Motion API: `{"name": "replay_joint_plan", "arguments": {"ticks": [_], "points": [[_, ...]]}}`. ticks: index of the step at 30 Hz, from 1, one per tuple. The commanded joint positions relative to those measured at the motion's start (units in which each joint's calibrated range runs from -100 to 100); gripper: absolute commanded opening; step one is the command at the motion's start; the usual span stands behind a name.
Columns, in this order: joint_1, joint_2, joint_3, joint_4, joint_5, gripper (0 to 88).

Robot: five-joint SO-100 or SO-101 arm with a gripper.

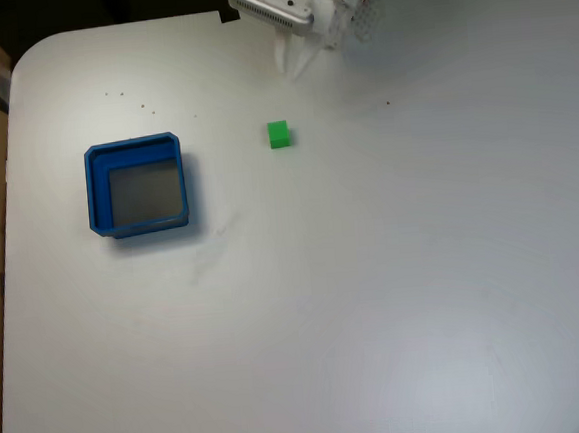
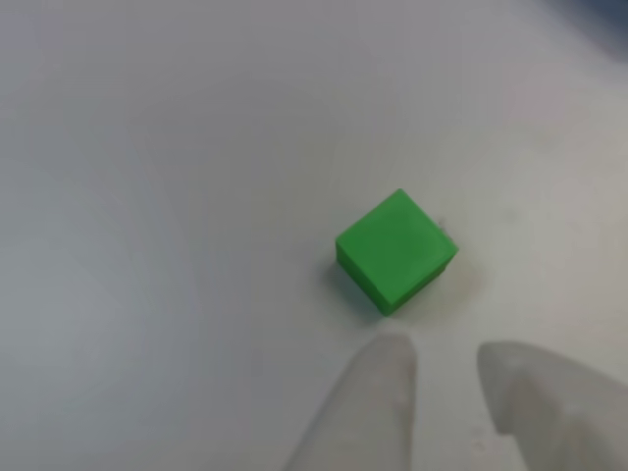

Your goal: Pick up green cube and drop it in the blue box

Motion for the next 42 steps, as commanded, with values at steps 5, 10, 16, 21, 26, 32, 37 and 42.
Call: {"name": "replay_joint_plan", "arguments": {"ticks": [5, 10, 16, 21, 26, 32, 37, 42], "points": [[-0.3, 15.2, -14.2, 4.7, 0.1, 2.2], [-0.3, 21.7, -20.2, 4.7, -0.1, 2.2], [-0.3, 27.0, -24.6, 4.7, 0.0, 2.2], [-0.4, 32.2, -25.8, 4.6, -0.2, 2.2], [-0.4, 37.0, -31.4, 4.6, -0.2, 2.2], [-0.4, 41.8, -37.1, 4.6, -0.2, 2.2], [-0.3, 43.7, -38.5, 4.3, -0.2, 2.2], [-0.3, 46.1, -38.6, 3.8, -0.3, 2.2]]}}
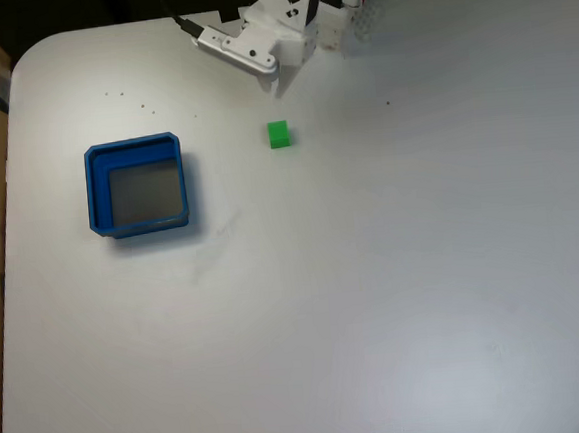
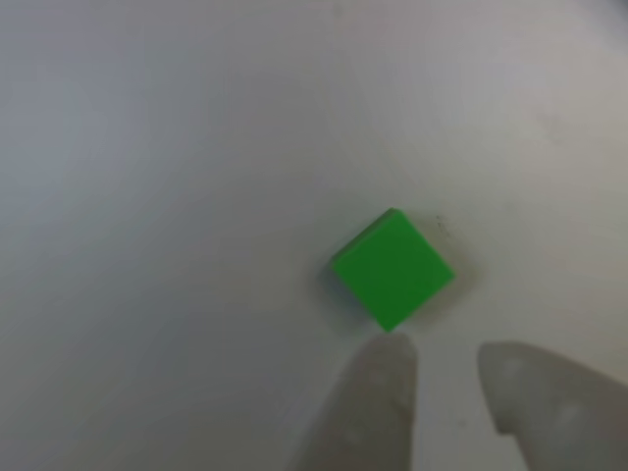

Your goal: Pick up green cube and drop it in the blue box

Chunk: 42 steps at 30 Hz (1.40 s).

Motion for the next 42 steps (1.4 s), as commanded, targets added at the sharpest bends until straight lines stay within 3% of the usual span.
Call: {"name": "replay_joint_plan", "arguments": {"ticks": [1, 12, 27, 42], "points": [[-0.3, 0.9, -4.4, -0.5, -0.2, 2.3], [-0.3, 8.2, -10.9, -0.3, -1.4, 3.1], [-0.3, 15.2, -13.8, -0.5, -18.6, 3.1], [0.7, 14.9, -13.0, 0.4, -19.3, 3.1]]}}
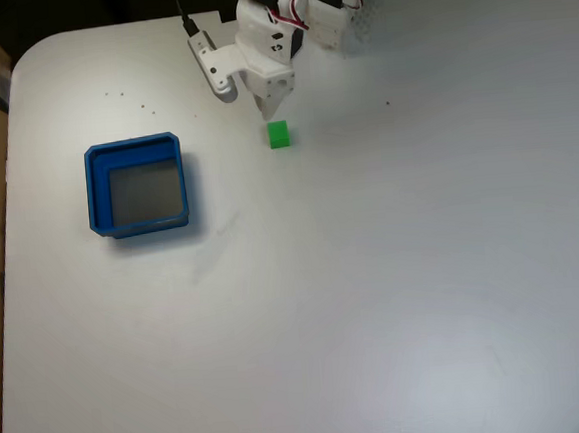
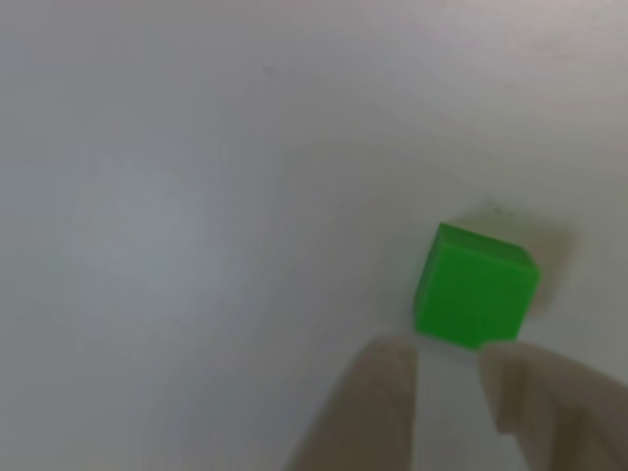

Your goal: Pick up green cube and drop it in the blue box

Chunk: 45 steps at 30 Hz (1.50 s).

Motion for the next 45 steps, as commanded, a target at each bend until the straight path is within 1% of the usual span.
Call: {"name": "replay_joint_plan", "arguments": {"ticks": [1, 13, 16, 22, 26, 31, 39, 45], "points": [[0.5, -0.6, -2.9, 0.5, 0.0, 3.2], [0.5, -0.5, -2.8, 0.5, -0.2, 4.1], [0.5, -0.5, -2.8, 0.5, -0.3, 8.6], [0.2, -0.5, -2.8, 0.4, -0.3, 21.1], [0.0, -0.2, -2.7, 0.4, -0.3, 25.5], [0.0, -0.2, -1.3, 0.4, -0.6, 25.9], [0.0, -0.4, 1.9, 0.4, -4.7, 25.9], [-0.6, -1.0, 6.9, -0.5, -5.1, 25.7]]}}
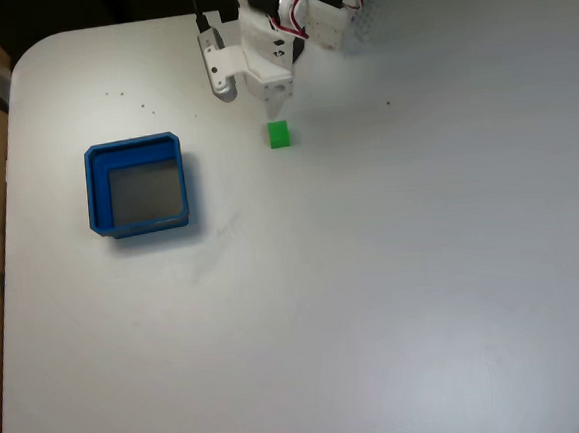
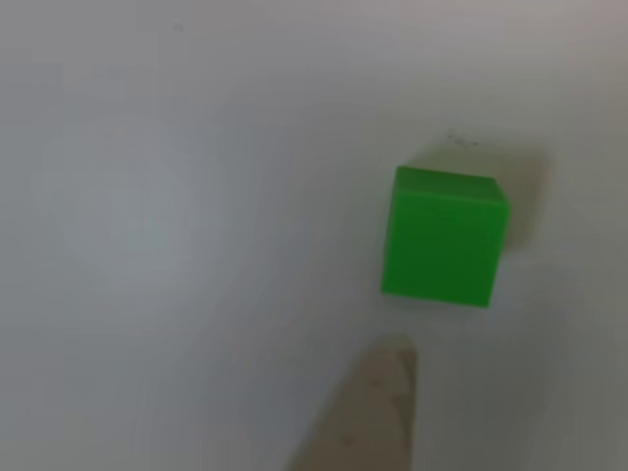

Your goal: Pick up green cube and drop it in the blue box

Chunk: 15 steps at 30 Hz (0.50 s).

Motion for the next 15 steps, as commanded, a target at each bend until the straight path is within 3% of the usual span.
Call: {"name": "replay_joint_plan", "arguments": {"ticks": [1, 15], "points": [[-1.0, -1.3, 1.9, -0.5, -0.2, 25.7], [-2.9, 0.0, 3.9, -3.1, -0.2, 25.0]]}}
